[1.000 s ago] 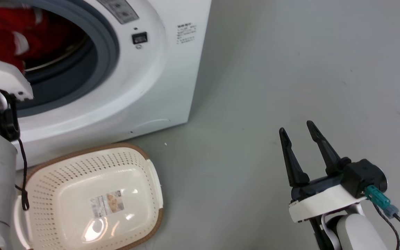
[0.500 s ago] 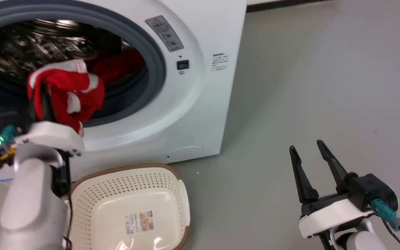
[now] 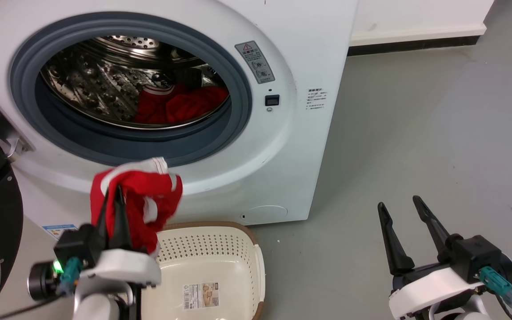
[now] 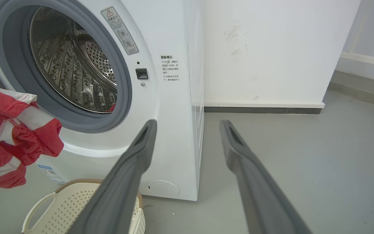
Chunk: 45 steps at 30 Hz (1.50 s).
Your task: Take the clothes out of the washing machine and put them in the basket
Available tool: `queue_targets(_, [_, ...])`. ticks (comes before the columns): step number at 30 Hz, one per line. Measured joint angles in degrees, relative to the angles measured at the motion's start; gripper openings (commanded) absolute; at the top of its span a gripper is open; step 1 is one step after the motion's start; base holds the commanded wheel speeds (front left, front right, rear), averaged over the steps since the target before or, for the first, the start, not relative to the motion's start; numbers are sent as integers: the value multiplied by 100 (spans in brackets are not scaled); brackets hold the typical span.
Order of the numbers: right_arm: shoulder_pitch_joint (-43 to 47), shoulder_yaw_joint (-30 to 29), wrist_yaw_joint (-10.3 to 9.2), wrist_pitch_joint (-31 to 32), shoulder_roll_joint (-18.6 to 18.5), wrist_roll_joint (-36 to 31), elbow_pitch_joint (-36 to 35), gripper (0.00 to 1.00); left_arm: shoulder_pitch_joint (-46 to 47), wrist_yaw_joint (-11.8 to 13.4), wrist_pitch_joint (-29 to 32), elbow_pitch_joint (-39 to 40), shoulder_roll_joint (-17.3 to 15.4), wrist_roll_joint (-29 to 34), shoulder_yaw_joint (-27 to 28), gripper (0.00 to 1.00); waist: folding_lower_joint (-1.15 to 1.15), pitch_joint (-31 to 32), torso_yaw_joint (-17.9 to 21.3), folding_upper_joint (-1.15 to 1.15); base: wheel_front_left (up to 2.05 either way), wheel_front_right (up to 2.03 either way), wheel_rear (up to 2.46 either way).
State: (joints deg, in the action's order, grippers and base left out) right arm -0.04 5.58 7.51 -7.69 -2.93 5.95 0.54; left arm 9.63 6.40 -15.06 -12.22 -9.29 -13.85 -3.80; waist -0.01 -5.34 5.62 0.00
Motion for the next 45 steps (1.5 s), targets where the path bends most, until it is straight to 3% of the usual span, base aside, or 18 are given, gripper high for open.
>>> queue_targets(5, [21,-2,0,68,0,-14,-75,100,-564,66,3,156,131,-63,-75,0,1,-92,-79,0,0,0,0])
queue_targets(13, [-138,3,0,109,0,-40,-223,100,-665,23,15,-405,388,-151,-246,0,1,-586,-128,0,0,0,0])
queue_targets(24, [-819,113,0,-40,0,5,-310,100,351,-79,7,-1443,564,-94,-35,0,2,-1822,-4,0,0,0,0])
queue_targets(35, [-1336,308,0,-296,-1,175,-169,100,1321,-272,0,-3122,486,16,404,0,3,-3087,368,0,0,0,0])
queue_targets(45, [-1559,415,0,-476,-1,259,114,100,1752,-321,-1,-4242,444,-9,748,2,3,-3598,649,0,0,0,0])
